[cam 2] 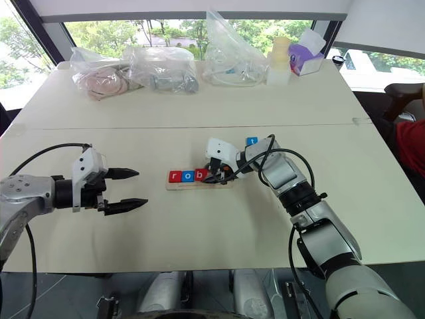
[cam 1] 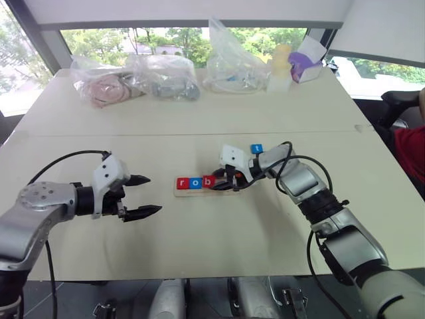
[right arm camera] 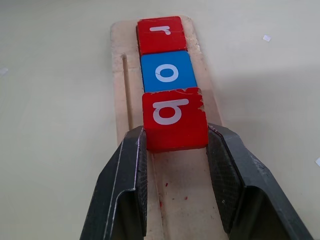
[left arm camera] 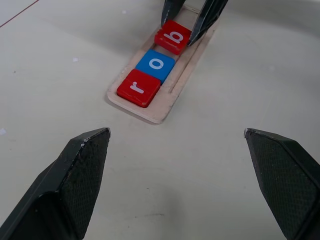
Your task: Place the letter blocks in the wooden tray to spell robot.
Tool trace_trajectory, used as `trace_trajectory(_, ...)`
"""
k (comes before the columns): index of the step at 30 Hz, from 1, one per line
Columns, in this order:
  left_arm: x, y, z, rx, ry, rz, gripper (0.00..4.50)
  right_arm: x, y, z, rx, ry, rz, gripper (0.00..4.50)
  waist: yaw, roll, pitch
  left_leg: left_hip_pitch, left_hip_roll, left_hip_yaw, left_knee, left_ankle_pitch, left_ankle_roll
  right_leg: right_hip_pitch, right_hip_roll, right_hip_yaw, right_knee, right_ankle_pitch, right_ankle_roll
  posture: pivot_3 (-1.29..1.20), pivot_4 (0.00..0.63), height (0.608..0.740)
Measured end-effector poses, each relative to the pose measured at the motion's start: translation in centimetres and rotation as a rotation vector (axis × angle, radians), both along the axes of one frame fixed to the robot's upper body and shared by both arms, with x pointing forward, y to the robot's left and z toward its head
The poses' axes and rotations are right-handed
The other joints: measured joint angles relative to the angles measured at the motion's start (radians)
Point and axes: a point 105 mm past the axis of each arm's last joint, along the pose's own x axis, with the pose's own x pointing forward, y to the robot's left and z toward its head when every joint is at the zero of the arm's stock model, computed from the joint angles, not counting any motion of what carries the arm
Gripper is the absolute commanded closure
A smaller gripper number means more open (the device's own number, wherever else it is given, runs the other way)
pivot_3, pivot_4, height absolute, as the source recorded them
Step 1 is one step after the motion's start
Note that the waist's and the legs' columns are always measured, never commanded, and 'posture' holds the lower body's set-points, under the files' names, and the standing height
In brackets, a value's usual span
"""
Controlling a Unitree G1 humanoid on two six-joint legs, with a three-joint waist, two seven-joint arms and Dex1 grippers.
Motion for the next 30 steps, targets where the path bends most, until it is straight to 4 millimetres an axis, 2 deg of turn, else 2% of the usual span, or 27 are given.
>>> trace_trajectory(3, 0.0, 0.0, 0.0, 0.0, -0.001, 0.002, 0.0, 0.1, 0.0, -0.1, -0.001, 0.0, 0.0, 3.38, 0.0, 0.0, 0.0, 0.0, 0.0, 0.0, 0.0, 0.0, 0.0, 0.0, 0.0, 0.0, 0.0, 0.0, 0.0, 0.0, 0.15, 0.735)
trace_trajectory(9, 0.1, 0.0, 0.0, 0.001, -0.004, 0.005, 0.0, 0.1, 0.3, -0.4, 0.004, 0.004, -0.001, 0.42, -0.001, 0.0, 0.0, 0.0, 0.0, 0.0, 0.0, 0.0, 0.0, 0.0, 0.0, 0.0, 0.0, 0.0, 0.0, 0.0, 0.15, 0.735)
trace_trajectory(10, 0.1, 0.0, 0.0, 0.001, -0.004, 0.005, 0.0, 0.1, 0.5, -0.3, 0.009, 0.003, -0.001, 0.06, -0.001, 0.0, 0.0, 0.0, 0.0, 0.0, 0.0, 0.0, 0.0, 0.0, 0.0, 0.0, 0.0, 0.0, 0.0, 0.0, 0.15, 0.735)
trace_trajectory(15, 0.1, 0.0, 0.0, 0.002, -0.004, 0.005, 0.0, 0.3, 0.8, -0.1, 0.024, -0.011, -0.015, 0.06, 0.0, 0.0, 0.0, 0.0, 0.0, 0.0, 0.0, 0.0, 0.0, 0.0, 0.0, 0.0, 0.0, 0.0, 0.0, 0.0, 0.15, 0.735)
trace_trajectory(19, 0.1, 0.0, -0.1, 0.002, -0.003, 0.004, 0.0, 1.2, 0.2, 1.6, 0.071, -0.042, -0.064, 0.06, 0.0, 0.0, 0.0, 0.0, 0.0, 0.0, 0.0, 0.0, 0.0, 0.0, 0.0, 0.0, 0.0, 0.0, 0.0, 0.0, 0.15, 0.735)
trace_trajectory(24, -0.1, -0.2, -0.3, -0.02, 0.011, 0.003, 0.0, 2.1, -2.5, 3.0, 0.09, -0.101, -0.159, 0.06, 0.001, 0.0, 0.0, 0.0, 0.0, 0.0, -0.001, 0.0, 0.0, 0.0, -0.001, 0.0, -0.001, 0.0, 0.0, 0.0, 0.15, 0.735)
trace_trajectory(30, 0.2, -1.0, 0.5, -0.078, -0.001, -0.01, 0.0, 1.8, -5.1, 2.2, 0.084, -0.146, -0.26, 0.06, 0.0, 0.0, 0.0, 0.0, 0.0, 0.0, -0.001, 0.0, 0.0, 0.0, 0.0, 0.0, 0.0, 0.0, 0.0, 0.0, 0.15, 0.735)
